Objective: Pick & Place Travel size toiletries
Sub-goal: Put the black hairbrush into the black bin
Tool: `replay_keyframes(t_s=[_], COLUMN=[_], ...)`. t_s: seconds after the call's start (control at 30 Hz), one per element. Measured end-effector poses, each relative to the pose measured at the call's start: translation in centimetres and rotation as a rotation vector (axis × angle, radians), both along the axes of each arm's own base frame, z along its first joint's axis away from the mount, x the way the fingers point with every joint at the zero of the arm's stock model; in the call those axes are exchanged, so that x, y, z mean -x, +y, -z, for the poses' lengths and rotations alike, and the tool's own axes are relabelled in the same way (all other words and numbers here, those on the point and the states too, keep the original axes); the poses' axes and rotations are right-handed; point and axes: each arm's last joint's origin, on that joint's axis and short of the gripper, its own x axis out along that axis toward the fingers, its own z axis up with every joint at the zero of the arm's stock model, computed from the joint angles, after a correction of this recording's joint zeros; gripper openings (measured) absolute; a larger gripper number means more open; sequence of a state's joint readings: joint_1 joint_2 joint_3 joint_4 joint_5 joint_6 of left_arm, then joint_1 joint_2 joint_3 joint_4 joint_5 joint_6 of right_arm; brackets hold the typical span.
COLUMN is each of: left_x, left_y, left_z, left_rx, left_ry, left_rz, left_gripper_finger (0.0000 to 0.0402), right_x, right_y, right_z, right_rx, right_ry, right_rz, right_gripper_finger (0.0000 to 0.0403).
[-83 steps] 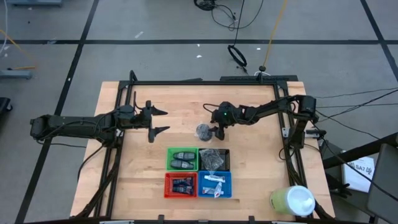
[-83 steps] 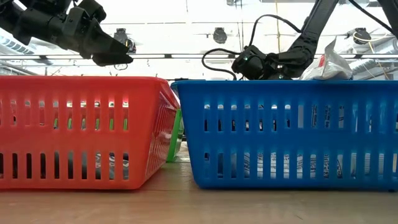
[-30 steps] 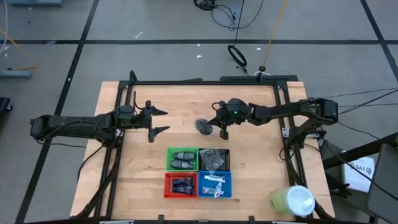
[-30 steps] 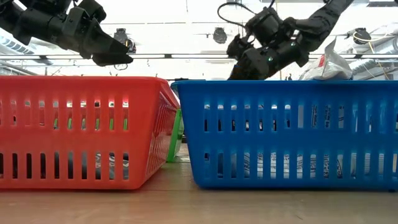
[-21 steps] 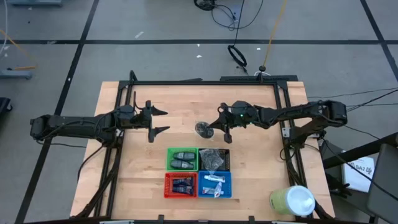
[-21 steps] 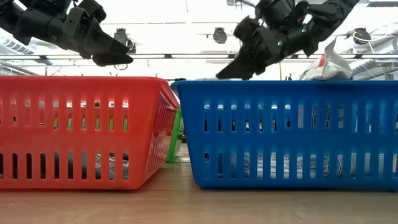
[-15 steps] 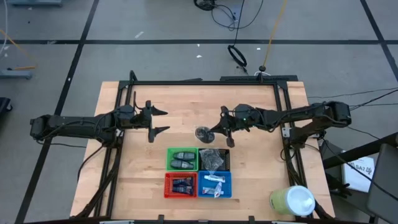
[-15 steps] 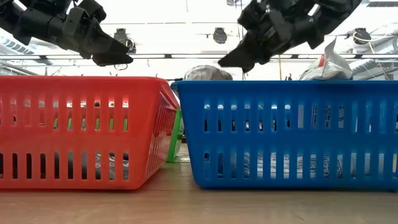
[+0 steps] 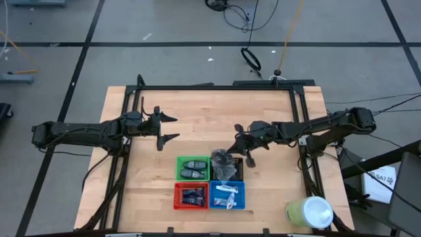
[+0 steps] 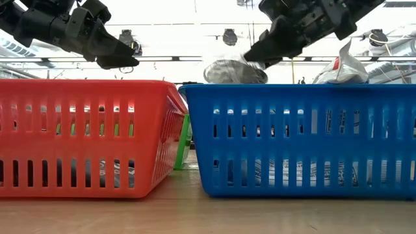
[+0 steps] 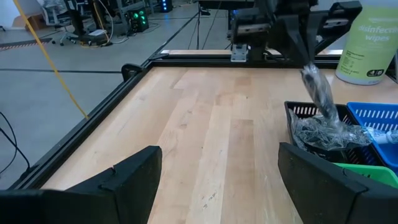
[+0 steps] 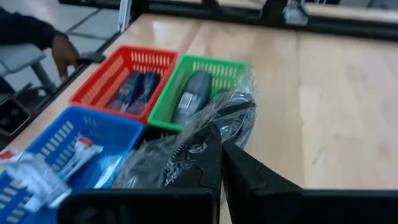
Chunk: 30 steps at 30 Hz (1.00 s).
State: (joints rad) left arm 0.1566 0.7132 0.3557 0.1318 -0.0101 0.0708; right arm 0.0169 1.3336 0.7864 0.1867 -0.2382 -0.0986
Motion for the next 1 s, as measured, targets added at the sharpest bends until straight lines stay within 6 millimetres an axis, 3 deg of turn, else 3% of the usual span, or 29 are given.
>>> replay_keyframes(t_s=[0.17, 0.53, 0.77, 1.0], left_x=[0.0, 0.0, 0.0, 0.0], left_y=[0.0, 0.0, 0.0, 0.0], left_z=[0.0, 0.0, 0.0, 0.0], left_rx=[0.0, 0.0, 0.0, 0.0], left_ry=[0.0, 0.0, 0.0, 0.0], left_rz=[0.0, 0.0, 0.0, 0.0], left_gripper_finger=[0.031, 0.031, 0.031, 0.031], right_x=[0.4, 2.4, 2.9, 2.5], right_y=[0.7, 1.9, 1.9, 1.9], right_z=[0.7, 4.6, 5.3, 4.8], right_rx=[-0.04, -0.093, -0.093, -0.105], right_ry=[0.076, 0.201, 0.226, 0.159], right_rz=[-0.001, -0.016, -0.016, -0.018], right_gripper_finger=[0.0, 0.0, 0.0, 0.0])
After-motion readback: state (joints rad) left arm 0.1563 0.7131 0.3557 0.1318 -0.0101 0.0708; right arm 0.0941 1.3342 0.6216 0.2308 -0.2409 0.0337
